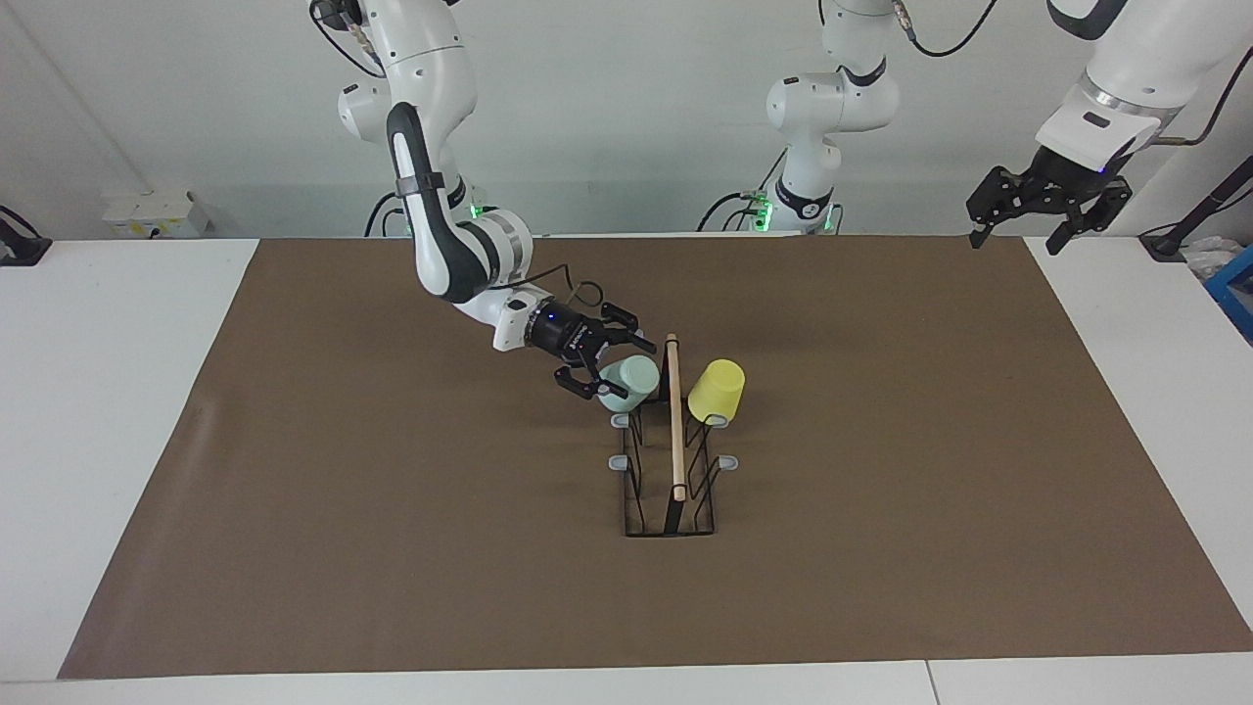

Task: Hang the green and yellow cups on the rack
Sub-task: 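Open the right gripper and pull it back from the green cup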

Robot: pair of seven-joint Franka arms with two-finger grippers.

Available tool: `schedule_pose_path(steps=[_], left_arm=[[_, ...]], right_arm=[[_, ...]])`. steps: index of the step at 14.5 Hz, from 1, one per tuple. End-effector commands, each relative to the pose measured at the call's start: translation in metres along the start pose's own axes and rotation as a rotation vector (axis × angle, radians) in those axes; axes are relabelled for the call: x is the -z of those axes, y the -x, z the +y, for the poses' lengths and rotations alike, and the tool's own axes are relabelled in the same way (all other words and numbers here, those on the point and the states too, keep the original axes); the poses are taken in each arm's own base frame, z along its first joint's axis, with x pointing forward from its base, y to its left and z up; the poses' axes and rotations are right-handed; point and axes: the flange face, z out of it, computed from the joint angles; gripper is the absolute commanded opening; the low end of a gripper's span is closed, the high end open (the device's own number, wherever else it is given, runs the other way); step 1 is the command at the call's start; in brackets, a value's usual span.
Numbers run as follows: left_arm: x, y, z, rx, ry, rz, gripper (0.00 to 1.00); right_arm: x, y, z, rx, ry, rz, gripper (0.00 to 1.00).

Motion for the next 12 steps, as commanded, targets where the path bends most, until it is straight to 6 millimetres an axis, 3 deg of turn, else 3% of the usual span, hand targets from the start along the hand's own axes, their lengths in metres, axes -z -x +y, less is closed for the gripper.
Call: schedule_pose_path(steps=[1,6,9,12], left_arm=[[0.0,0.007,0.003,0.006,0.015,-0.003,1.0],[0.001,0.007,0.003,0.006,0.014,-0.002,1.0],[0.001,0.007,0.003,0.006,0.014,-0.002,1.0],[0.001,0.007,0.003,0.006,0.014,-0.002,1.0]], right_arm=[[0.005,0.001,0.0,0.003,0.038,0.026,1.0],[0.013,0.001,0.006,-0.001,0.098,-0.07,1.0],[0.015,-0.03,0.011,0.019,0.186,-0.196,1.0],[0.009,-0.037,0.01,-0.006,0.207,-0.225,1.0]])
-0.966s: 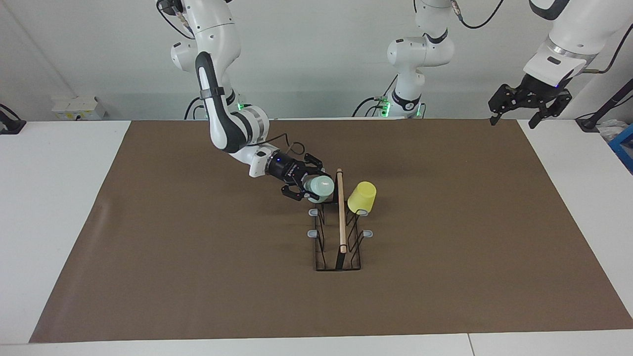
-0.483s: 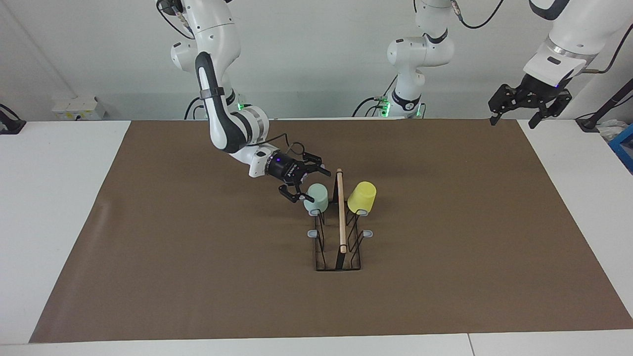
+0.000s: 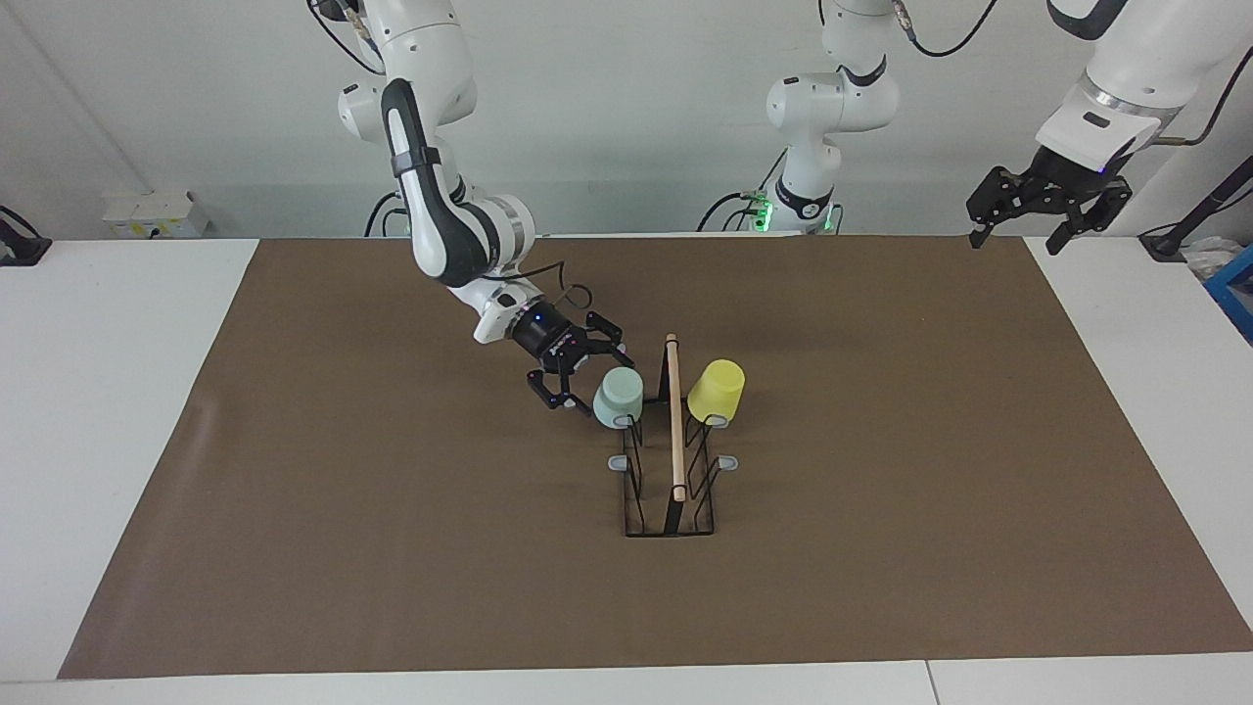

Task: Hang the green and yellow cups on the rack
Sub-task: 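Open the right gripper and pull it back from the green cup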

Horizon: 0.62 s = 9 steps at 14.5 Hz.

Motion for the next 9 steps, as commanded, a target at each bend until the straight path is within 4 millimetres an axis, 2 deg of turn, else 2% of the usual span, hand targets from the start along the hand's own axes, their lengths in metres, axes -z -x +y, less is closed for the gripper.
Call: schedule_pose_path(steps=[1,6,9], left_arm=[[0.0,0.007,0.003,0.006,0.015,-0.003,1.0],[0.001,0.008,0.003,0.006,0.015,-0.003,1.0],[0.0,0.007,0.003,0.006,0.015,-0.003,1.0]], right_arm=[[-0.001,-0.008,0.0,-0.033,0.031,-0.006,1.0],[0.0,-0.008,-0.009,-0.067,0.038,-0.042,1.0],[0.01,-0.029,-0.018,-0.096,0.103,-0.123,1.0]])
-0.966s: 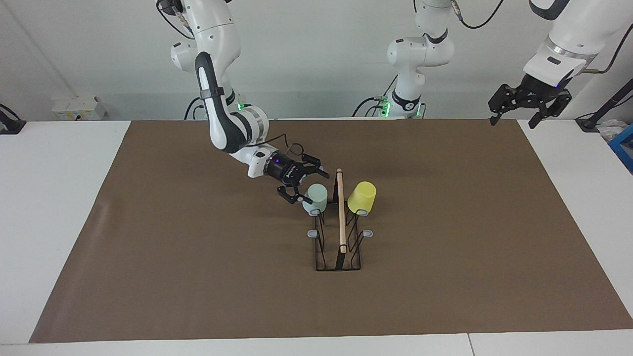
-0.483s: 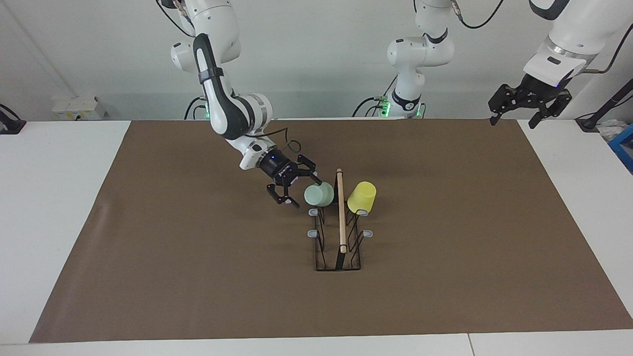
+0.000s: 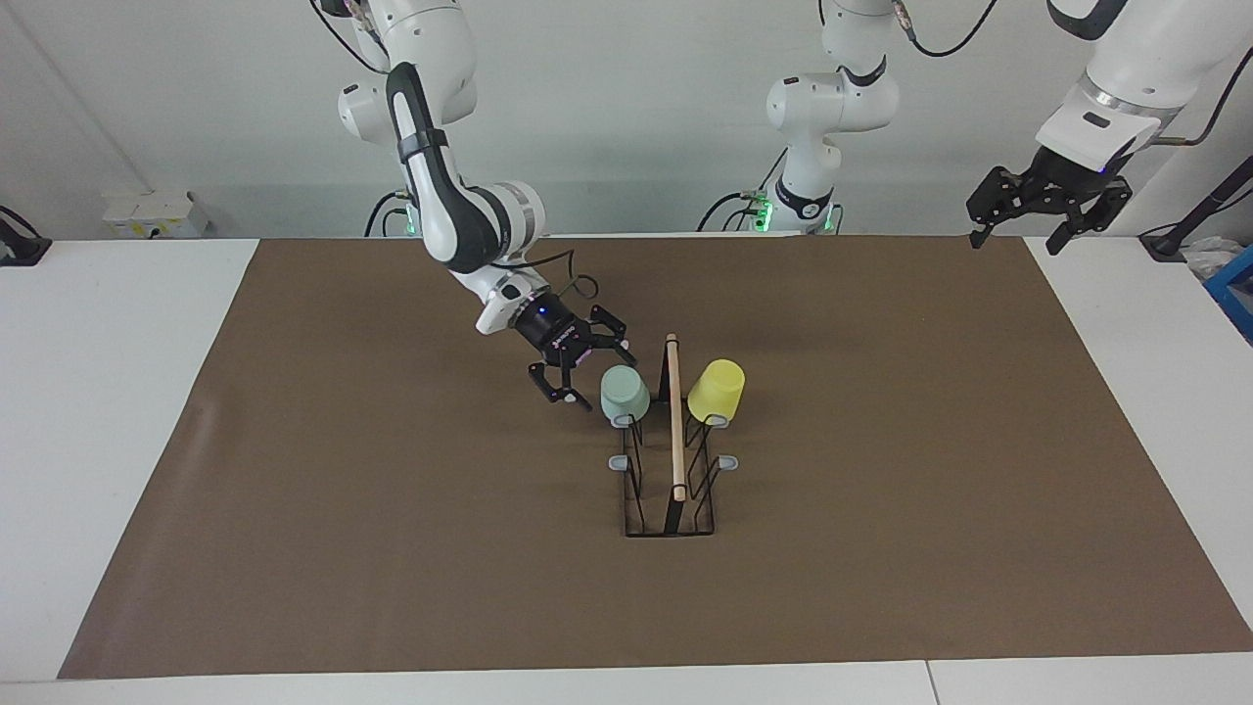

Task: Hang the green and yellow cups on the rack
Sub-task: 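Open the right gripper and pull it back from the green cup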

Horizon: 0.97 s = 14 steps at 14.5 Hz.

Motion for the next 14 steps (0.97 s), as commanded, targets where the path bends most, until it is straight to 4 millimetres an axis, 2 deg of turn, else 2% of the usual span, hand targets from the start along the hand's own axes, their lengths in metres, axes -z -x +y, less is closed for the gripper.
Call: schedule_pose_path(steps=[1,6,11,14], left_arm=[[0.0,0.007,0.003,0.006,0.015,-0.003,1.0],[0.001,0.007,0.003,0.006,0.014,-0.002,1.0],[0.0,0.007,0.003,0.006,0.015,-0.003,1.0],[0.0,0.007,0.003,0.006,0.015,-0.003,1.0]], right_arm=[[0.012,-0.025,-0.014,-0.041,0.072,-0.068,1.0],[0.012,-0.029,-0.018,-0.023,0.085,-0.115,1.0],[0.032,-0.036,-0.006,0.118,0.166,-0.234,1.0],[0.037,-0.04,-0.012,0.157,0.181,-0.262,1.0]])
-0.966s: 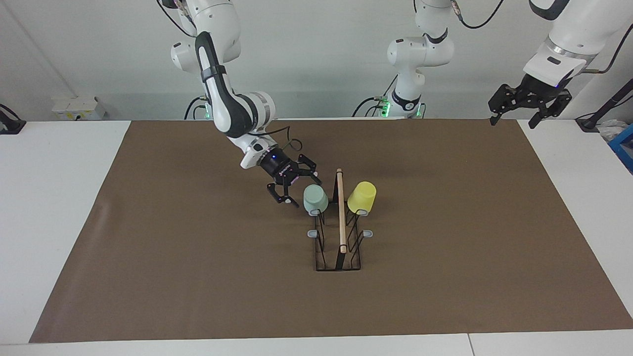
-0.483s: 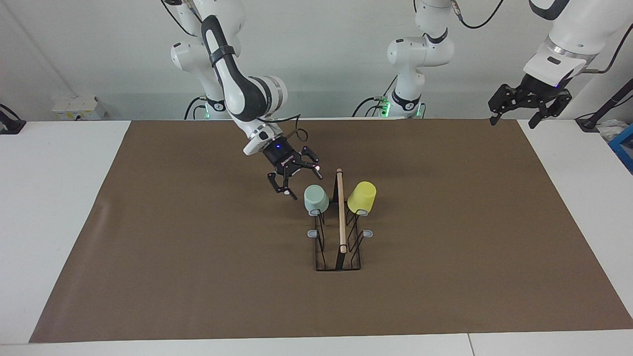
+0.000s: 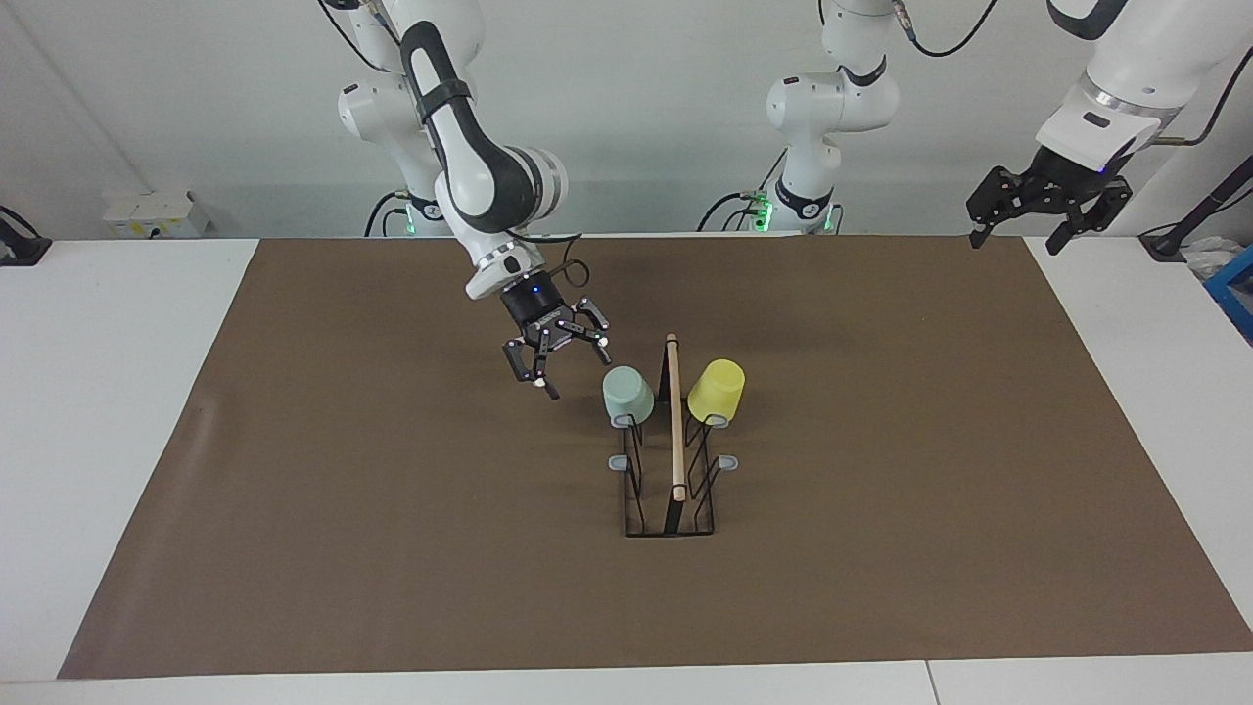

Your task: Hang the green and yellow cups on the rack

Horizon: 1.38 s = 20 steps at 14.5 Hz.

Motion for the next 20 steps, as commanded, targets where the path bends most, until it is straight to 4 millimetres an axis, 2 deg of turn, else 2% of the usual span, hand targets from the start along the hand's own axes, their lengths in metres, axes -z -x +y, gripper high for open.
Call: schedule_pose_path(steps=[1,6,10,15,19,20], left_arm=[[0.001,0.007,0.003,0.006,0.014,-0.001,1.0],[0.0,0.007,0.003,0.006,0.015,-0.004,1.0],[0.0,0.007,0.003,0.006,0.015,-0.004,1.0],[0.0,0.007,0.003,0.006,0.015,-0.003,1.0],[0.001,0.007,0.004,0.005,0.014,-0.002,1.0],[0.0,0.007,0.003,0.006,0.015,-0.004,1.0]], right_arm=[[0.009,-0.006,-0.006,0.023,0.013,-0.018,1.0],[0.013,-0.011,-0.006,0.056,0.013,-0.008,1.0],[0.024,-0.012,0.002,0.113,0.032,-0.014,1.0],[0.03,-0.012,0.007,0.243,0.06,-0.038,1.0],[0.038,-0.014,0.025,0.372,0.091,-0.043,1.0],[0.04,-0.011,0.038,0.401,0.11,-0.054,1.0]])
